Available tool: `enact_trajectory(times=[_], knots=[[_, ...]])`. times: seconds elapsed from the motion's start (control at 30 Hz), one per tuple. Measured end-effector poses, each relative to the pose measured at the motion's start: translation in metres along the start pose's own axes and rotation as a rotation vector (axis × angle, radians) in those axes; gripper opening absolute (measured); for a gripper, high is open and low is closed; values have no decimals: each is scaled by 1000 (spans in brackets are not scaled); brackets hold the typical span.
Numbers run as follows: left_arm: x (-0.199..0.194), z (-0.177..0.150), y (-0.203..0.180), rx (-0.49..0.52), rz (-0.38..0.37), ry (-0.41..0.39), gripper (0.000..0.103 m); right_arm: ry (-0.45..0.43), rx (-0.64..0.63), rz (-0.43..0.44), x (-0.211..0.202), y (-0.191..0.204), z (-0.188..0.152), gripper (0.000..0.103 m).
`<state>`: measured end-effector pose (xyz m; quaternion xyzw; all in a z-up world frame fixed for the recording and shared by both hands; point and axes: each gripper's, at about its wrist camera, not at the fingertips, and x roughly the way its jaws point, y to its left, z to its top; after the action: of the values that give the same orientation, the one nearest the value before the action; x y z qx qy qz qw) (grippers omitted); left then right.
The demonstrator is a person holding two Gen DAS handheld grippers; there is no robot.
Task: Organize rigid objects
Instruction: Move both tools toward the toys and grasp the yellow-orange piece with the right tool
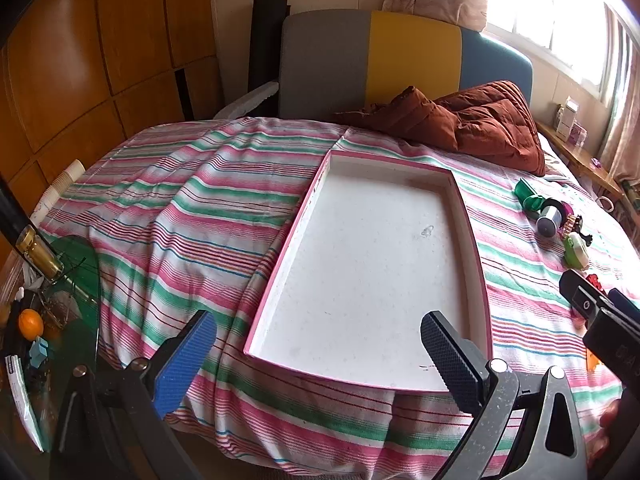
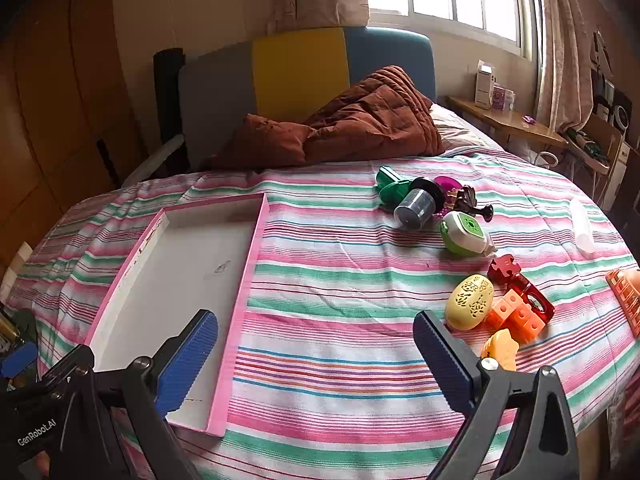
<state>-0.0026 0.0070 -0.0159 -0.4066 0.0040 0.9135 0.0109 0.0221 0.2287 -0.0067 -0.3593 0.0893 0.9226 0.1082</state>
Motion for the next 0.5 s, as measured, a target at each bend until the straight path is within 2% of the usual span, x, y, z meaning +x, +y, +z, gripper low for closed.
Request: enact_trajectory(times=[0.4, 0.5], knots=[[1, -6, -12, 39, -18, 14, 103, -10, 1, 38, -7, -22, 7, 103], [0, -7, -14, 45, -38, 20, 103, 18, 16, 101, -6, -37, 13, 103]])
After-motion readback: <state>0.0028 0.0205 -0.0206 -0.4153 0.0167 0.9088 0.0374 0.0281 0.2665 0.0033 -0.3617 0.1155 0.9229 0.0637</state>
